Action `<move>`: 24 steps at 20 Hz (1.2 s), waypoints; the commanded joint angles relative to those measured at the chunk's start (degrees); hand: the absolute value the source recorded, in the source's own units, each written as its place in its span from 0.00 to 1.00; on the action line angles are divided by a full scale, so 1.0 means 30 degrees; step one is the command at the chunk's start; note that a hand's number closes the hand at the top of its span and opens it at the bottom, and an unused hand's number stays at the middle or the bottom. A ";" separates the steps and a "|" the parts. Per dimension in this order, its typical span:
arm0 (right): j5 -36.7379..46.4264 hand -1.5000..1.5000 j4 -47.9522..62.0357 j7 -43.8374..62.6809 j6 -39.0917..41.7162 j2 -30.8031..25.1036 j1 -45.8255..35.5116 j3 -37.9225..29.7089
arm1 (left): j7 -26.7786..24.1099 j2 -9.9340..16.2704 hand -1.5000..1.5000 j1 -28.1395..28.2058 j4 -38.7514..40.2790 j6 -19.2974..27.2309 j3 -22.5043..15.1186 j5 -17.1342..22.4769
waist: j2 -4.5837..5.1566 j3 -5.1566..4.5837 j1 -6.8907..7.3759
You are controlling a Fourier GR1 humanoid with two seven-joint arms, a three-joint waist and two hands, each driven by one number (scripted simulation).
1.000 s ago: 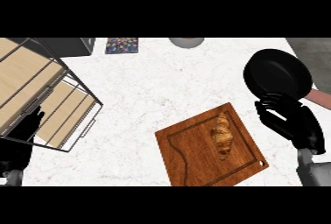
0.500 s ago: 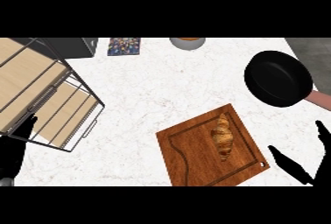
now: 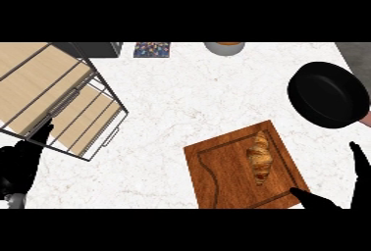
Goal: Pick the croissant from the cutting board and place it in the pot
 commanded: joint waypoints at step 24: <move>-0.5288 0.00 0.6547 1.2198 1.3501 0.2776 -1.2125 0.1295 | -0.0384 -0.0709 0.50 -0.0234 0.0907 -0.1549 0.1044 -0.0225 | 0.0025 0.0074 0.0302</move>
